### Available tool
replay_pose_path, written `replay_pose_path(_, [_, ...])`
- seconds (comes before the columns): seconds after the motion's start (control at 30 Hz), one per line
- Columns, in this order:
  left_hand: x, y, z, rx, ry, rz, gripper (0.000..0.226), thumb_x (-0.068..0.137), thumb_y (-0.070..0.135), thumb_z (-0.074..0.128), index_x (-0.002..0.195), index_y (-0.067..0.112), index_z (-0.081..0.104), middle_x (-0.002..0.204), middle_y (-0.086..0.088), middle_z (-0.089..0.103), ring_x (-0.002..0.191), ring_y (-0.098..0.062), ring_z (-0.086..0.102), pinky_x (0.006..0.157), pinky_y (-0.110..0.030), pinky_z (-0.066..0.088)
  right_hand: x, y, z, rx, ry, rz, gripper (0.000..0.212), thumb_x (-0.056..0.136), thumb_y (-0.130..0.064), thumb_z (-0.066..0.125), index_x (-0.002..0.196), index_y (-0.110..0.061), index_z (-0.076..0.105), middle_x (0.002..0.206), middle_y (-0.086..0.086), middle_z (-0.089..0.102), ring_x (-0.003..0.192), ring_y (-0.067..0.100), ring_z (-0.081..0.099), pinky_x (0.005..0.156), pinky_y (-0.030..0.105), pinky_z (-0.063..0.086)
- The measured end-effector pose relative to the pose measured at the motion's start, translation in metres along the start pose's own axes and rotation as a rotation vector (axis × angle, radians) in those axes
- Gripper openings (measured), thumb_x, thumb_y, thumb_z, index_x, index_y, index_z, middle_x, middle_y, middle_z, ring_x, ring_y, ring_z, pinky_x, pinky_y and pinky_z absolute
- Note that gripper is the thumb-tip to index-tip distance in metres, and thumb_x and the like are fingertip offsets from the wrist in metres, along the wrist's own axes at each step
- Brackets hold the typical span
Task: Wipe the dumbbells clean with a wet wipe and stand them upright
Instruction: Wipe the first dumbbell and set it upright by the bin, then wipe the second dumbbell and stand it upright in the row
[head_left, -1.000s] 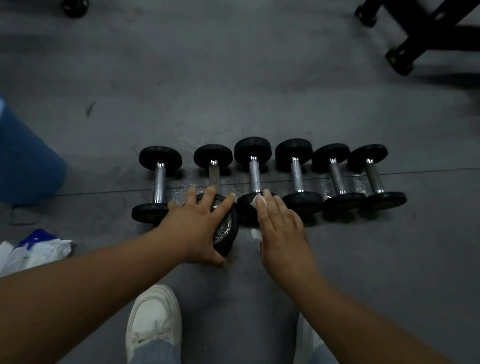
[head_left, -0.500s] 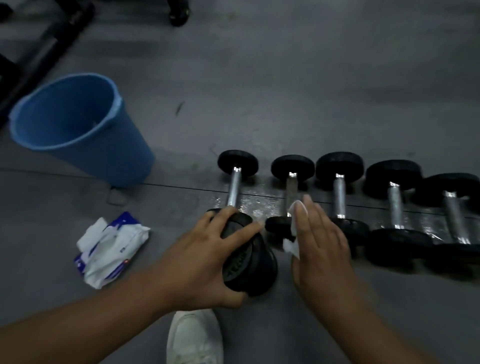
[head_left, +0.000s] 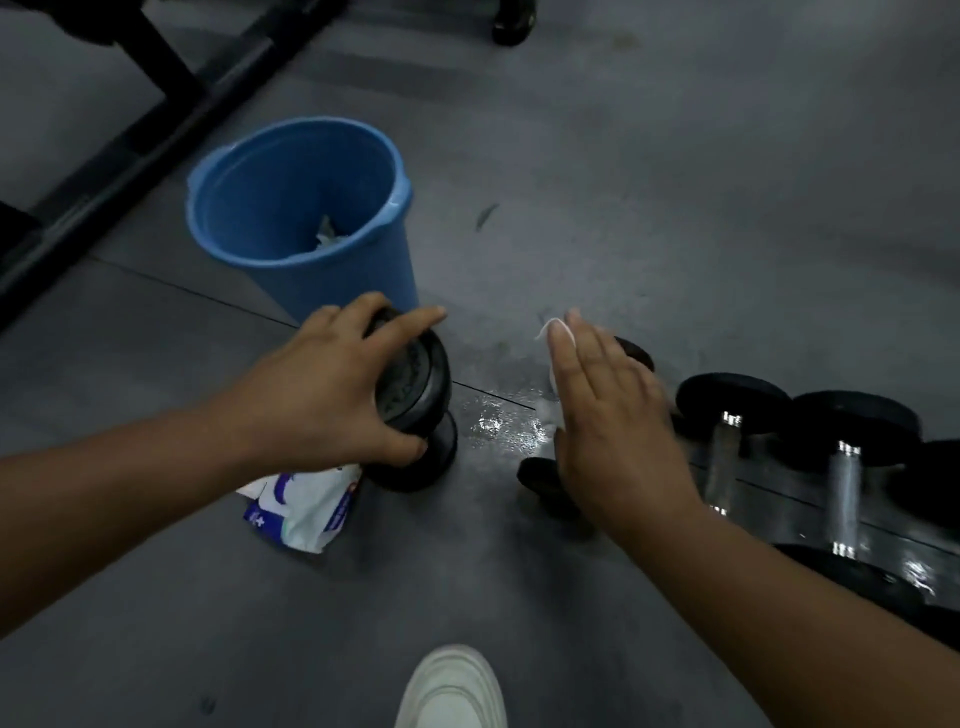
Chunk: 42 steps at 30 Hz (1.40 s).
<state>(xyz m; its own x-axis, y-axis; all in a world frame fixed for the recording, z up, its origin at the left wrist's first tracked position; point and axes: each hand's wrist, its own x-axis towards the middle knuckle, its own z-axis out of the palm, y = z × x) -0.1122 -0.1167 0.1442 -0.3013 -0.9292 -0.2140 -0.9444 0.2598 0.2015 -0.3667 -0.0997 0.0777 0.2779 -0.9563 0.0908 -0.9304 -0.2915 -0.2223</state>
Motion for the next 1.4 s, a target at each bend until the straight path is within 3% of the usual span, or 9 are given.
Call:
replay_pose_path(0.5, [0.085, 0.022, 0.027, 0.089, -0.069, -0.058, 0.102, 0.068, 0.077, 0.057, 0.148, 0.055, -0.003, 0.159, 0.001, 0.000, 0.145, -0.032, 0.011, 0.109, -0.055, 0.034, 0.039, 0.045, 0.014, 0.052, -0.070, 0.018, 0.083, 0.089, -0.015, 0.061, 0.155, -0.019, 0.011, 0.162, 0.001, 0.013, 0.148, 0.023, 0.018, 0.114, 0.041, 0.024])
replay_pose_path(0.57, [0.071, 0.037, 0.031, 0.090, 0.112, 0.047, 0.096, 0.070, 0.074, 0.051, 0.153, 0.039, 0.018, 0.161, -0.009, 0.015, 0.148, -0.033, 0.014, 0.116, -0.056, 0.022, 0.041, 0.053, 0.022, 0.059, -0.065, 0.028, 0.077, 0.089, -0.015, 0.063, 0.153, -0.016, 0.020, 0.158, 0.004, 0.026, 0.143, 0.024, 0.028, 0.111, 0.043, 0.031])
replay_pose_path(0.67, [0.039, 0.078, 0.070, -0.271, 0.383, 0.258, 0.058, 0.078, 0.047, 0.063, 0.126, 0.015, 0.062, 0.133, -0.005, 0.054, 0.123, -0.028, 0.051, 0.104, -0.044, 0.042, 0.037, 0.067, 0.035, 0.100, -0.091, 0.080, 0.057, 0.087, -0.015, 0.062, 0.140, -0.013, 0.042, 0.134, 0.006, 0.051, 0.120, 0.025, 0.048, 0.094, 0.040, 0.045])
replay_pose_path(0.73, [0.024, 0.098, 0.110, -0.440, 0.293, 0.112, 0.053, 0.078, 0.048, 0.062, 0.122, 0.019, 0.059, 0.123, 0.007, 0.051, 0.111, -0.018, 0.055, 0.094, -0.036, 0.048, 0.032, 0.072, 0.039, 0.205, -0.174, 0.175, 0.033, 0.088, -0.017, 0.057, 0.120, -0.013, 0.054, 0.112, 0.004, 0.056, 0.100, 0.024, 0.053, 0.077, 0.032, 0.041])
replay_pose_path(0.8, [0.020, 0.109, 0.147, -0.536, 0.149, -0.155, 0.080, 0.071, 0.067, 0.054, 0.137, 0.022, 0.045, 0.135, 0.009, 0.042, 0.122, -0.016, 0.050, 0.103, -0.030, 0.042, 0.028, 0.075, 0.046, 0.354, -0.213, 0.377, 0.017, 0.090, -0.020, 0.055, 0.105, -0.012, 0.056, 0.094, 0.000, 0.052, 0.087, 0.021, 0.052, 0.067, 0.028, 0.034])
replay_pose_path(0.97, [0.033, 0.130, 0.196, -0.938, -0.104, -0.559, 0.138, 0.049, 0.082, 0.068, 0.157, 0.019, 0.007, 0.160, -0.002, 0.021, 0.144, -0.010, 0.025, 0.107, -0.017, 0.020, 0.037, 0.070, 0.066, 0.799, -0.455, 0.978, 0.033, 0.092, -0.041, 0.059, 0.105, -0.011, 0.061, 0.090, 0.002, 0.063, 0.082, 0.021, 0.062, 0.070, 0.028, 0.045])
replay_pose_path(1.2, [0.041, 0.156, 0.211, -1.144, 0.092, -0.684, 0.119, 0.056, 0.043, 0.091, 0.149, 0.021, 0.021, 0.150, -0.002, 0.030, 0.125, -0.005, 0.035, 0.096, -0.012, 0.026, 0.046, 0.077, 0.106, 1.183, -0.443, 1.218, 0.069, 0.070, -0.047, 0.079, 0.122, -0.007, 0.062, 0.104, 0.013, 0.072, 0.087, 0.030, 0.067, 0.072, 0.035, 0.052])
replay_pose_path(1.3, [0.032, 0.152, 0.201, -1.139, 0.183, -0.627, 0.113, 0.052, 0.042, 0.091, 0.143, 0.028, 0.026, 0.143, 0.000, 0.036, 0.113, 0.002, 0.039, 0.084, 0.003, 0.027, 0.038, 0.069, 0.086, 1.264, -0.393, 1.153, 0.050, 0.080, -0.041, 0.075, 0.114, -0.006, 0.066, 0.094, 0.012, 0.074, 0.081, 0.028, 0.069, 0.069, 0.035, 0.052])
replay_pose_path(1.4, [0.007, 0.136, 0.169, -1.162, 0.211, -0.443, 0.109, 0.042, 0.056, 0.083, 0.134, 0.049, 0.025, 0.134, 0.017, 0.044, 0.116, 0.005, 0.047, 0.092, 0.002, 0.030, 0.015, 0.053, 0.044, 1.438, -0.263, 1.035, 0.035, 0.086, -0.032, 0.071, 0.106, -0.004, 0.068, 0.093, 0.014, 0.074, 0.081, 0.027, 0.069, 0.073, 0.036, 0.055])
